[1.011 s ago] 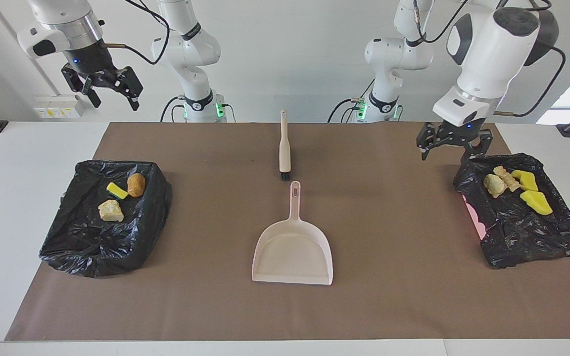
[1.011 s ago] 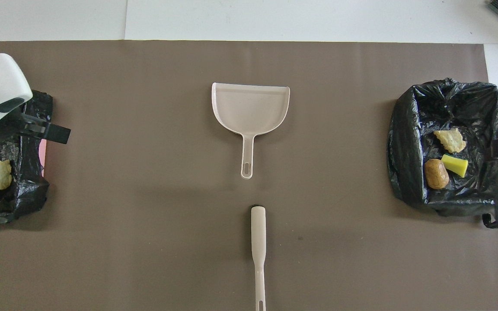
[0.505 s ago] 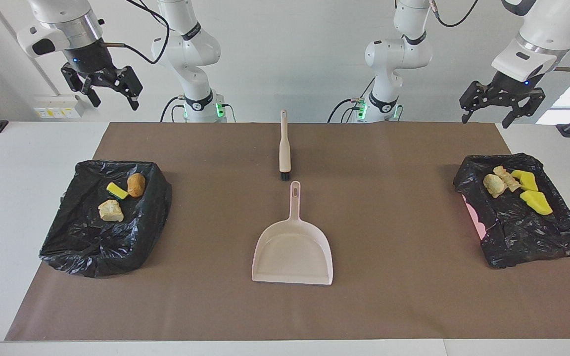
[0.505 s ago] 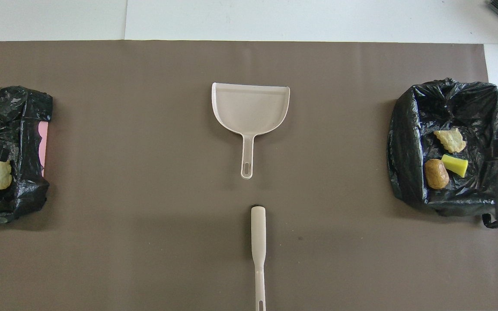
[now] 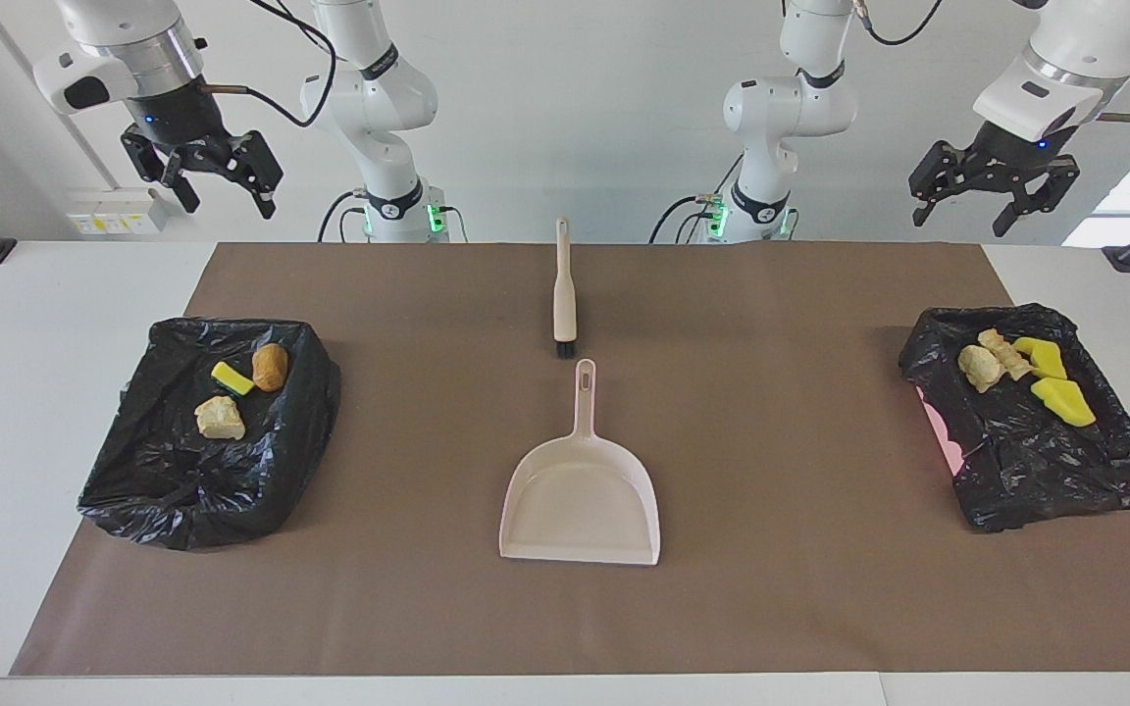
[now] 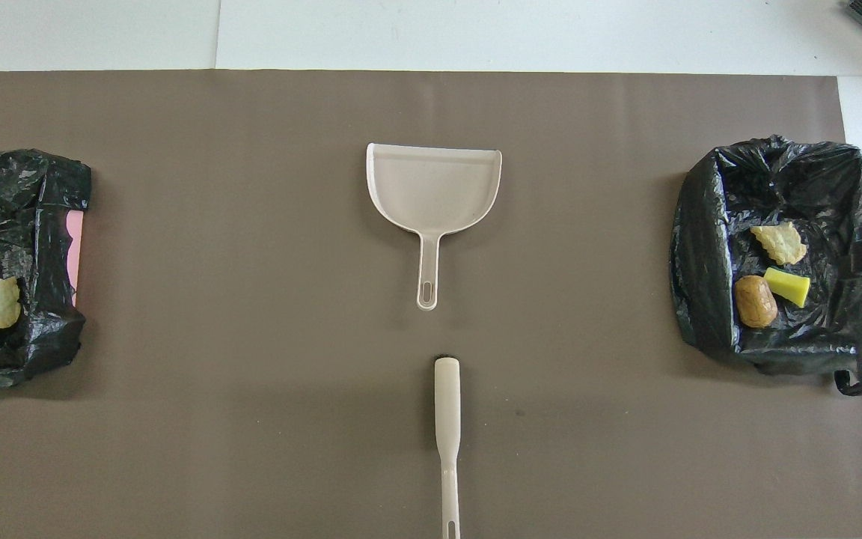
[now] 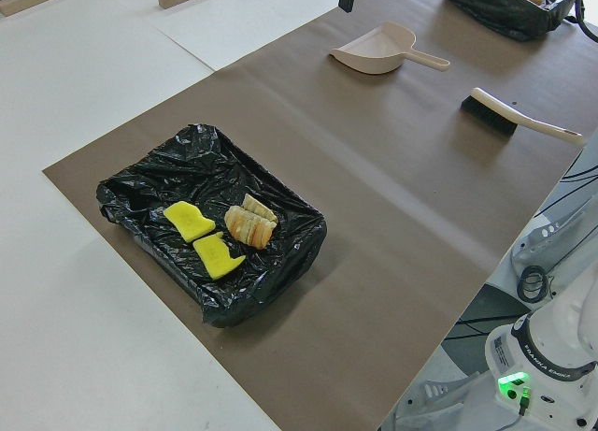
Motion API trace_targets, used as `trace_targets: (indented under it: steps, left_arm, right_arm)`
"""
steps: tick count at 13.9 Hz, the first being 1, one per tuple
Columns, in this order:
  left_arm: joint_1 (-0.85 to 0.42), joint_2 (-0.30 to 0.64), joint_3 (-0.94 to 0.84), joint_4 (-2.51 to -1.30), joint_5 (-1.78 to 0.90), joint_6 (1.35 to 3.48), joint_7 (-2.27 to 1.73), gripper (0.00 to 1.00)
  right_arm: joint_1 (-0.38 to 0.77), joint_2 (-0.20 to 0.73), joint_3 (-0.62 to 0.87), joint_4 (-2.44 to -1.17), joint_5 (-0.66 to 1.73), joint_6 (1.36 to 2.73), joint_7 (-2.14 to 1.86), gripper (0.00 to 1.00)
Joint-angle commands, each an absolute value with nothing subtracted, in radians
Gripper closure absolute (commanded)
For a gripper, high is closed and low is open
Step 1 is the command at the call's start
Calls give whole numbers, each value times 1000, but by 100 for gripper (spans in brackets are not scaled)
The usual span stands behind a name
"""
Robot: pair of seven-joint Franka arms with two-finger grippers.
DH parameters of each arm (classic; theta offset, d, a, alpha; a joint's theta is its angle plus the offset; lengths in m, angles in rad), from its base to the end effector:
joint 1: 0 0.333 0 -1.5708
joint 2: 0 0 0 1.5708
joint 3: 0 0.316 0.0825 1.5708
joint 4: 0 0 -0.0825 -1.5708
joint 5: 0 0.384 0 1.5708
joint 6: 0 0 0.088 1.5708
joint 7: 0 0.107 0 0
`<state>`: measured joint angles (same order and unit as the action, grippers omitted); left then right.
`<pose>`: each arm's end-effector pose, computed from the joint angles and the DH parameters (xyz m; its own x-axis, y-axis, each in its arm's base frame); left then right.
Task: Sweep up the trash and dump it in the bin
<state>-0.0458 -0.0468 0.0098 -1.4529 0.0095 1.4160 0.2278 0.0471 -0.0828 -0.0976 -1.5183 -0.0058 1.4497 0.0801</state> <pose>0.5217 -0.0175 0.6907 0.9658 -0.2593 0.0076 -0.2592 -0.9658 -0.0109 0.5143 -0.0293 0.6823 0.9913 -0.1307 0.0136 -0.1307 -0.9914 -0.0034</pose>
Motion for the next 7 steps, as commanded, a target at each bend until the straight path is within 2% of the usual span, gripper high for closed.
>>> trace_targets:
  steps: [1,7]
  left_arm:
    - [-35,-49,2,-1436,-3,1405,230,0]
    - [-40,-58,2,-1451,-6,1420,117,0]
  right_arm:
    - [43,-95,-94,-1531,-3,1463,63,0]
    - [43,-95,-94,-1529,-3,1463,63,0]
